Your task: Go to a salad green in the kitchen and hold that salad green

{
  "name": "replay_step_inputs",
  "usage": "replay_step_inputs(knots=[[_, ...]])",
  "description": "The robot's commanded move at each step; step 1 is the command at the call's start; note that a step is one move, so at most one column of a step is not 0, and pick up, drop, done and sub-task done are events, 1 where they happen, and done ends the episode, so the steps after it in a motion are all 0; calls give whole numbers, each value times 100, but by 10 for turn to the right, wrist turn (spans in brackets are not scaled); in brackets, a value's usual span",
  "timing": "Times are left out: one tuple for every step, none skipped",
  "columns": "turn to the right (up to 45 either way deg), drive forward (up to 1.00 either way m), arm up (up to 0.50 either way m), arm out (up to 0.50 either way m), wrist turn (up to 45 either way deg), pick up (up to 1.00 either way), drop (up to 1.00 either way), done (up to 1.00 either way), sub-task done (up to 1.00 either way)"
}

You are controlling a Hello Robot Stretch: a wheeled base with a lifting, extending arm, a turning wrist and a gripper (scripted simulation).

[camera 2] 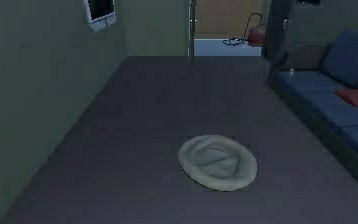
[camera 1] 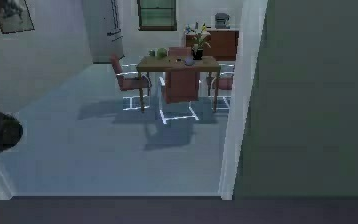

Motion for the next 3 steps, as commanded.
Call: replay_step_inputs(knots=[[-180,0,0,0,0,0,0,0,0],[0,100,0,0,0,0,0,0,0],[0,100,0,0,0,0,0,0,0]])
